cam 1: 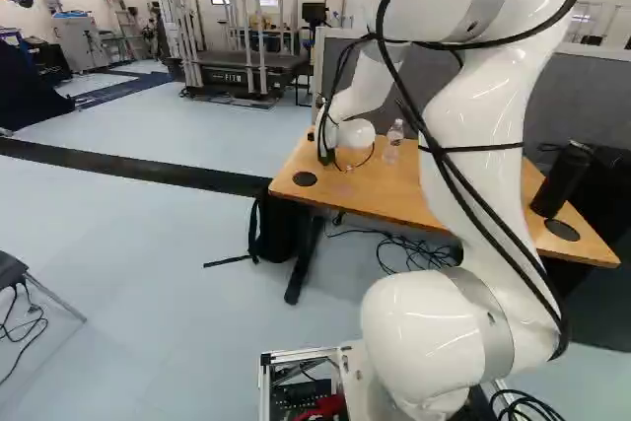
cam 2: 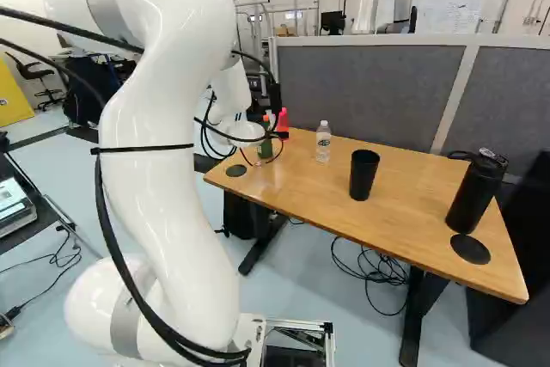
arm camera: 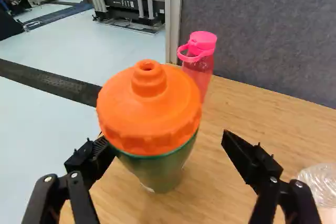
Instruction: Pick up the green bottle from the table
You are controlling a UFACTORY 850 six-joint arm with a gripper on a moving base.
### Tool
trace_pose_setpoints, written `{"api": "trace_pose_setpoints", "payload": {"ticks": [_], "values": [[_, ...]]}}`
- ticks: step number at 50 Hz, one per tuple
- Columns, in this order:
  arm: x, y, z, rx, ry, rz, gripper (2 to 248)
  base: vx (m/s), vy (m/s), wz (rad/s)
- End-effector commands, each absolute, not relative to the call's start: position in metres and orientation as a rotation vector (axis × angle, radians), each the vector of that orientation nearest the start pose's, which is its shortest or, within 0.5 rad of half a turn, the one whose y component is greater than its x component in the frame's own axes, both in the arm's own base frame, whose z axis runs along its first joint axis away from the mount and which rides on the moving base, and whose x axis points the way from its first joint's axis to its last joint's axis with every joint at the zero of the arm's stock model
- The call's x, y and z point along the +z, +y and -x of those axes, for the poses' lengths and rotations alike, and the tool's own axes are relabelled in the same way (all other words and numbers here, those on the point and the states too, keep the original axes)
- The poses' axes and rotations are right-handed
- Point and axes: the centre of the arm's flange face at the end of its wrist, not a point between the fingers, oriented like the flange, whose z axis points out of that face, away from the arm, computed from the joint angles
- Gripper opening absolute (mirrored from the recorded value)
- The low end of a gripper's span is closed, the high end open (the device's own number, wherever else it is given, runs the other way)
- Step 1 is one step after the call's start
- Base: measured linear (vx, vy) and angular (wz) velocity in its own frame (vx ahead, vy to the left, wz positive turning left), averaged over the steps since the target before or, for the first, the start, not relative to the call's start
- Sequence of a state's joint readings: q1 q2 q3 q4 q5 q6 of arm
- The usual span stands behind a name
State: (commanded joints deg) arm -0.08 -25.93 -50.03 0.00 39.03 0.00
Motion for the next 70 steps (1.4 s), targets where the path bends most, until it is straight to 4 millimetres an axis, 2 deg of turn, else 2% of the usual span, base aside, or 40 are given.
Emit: {"api": "trace_pose_setpoints", "payload": {"ticks": [2, 7, 8, 12, 13, 17, 18, 22, 23, 41, 70], "values": [[0.346, -0.001, -0.562, -1.645, 0.002, 2.677, 239, 0.0, 0.0, 0.0], [0.346, -0.001, -0.562, -1.645, 0.002, 2.677, 239, 0.0, 0.0, 0.0], [0.346, -0.001, -0.562, -1.645, 0.002, 2.677, 201, 0.0, 0.0, 0.0], [0.346, -0.001, -0.562, -1.645, 0.002, 2.677, 201, 0.0, 0.0, 0.0], [0.346, -0.001, -0.562, -1.645, 0.002, 2.677, 163, 0.0, 0.0, 0.0], [0.346, -0.001, -0.562, -1.645, 0.002, 2.677, 163, 0.0, 0.0, 0.0], [0.346, -0.001, -0.562, -1.645, 0.002, 2.677, 125, 0.0, 0.0, 0.0], [0.346, -0.001, -0.562, -1.645, 0.002, 2.677, 125, 0.0, 0.0, 0.0], [0.347, -0.001, -0.562, -1.646, 0.002, 2.677, 110, 0.0, 0.0, 0.0], [0.365, -0.001, -0.552, -1.678, 0.002, 2.657, 110, 0.0, 0.0, 0.0], [0.401, 0.004, -0.505, -1.727, -0.011, 2.618, 110, 0.0, 0.0, 0.0]]}}
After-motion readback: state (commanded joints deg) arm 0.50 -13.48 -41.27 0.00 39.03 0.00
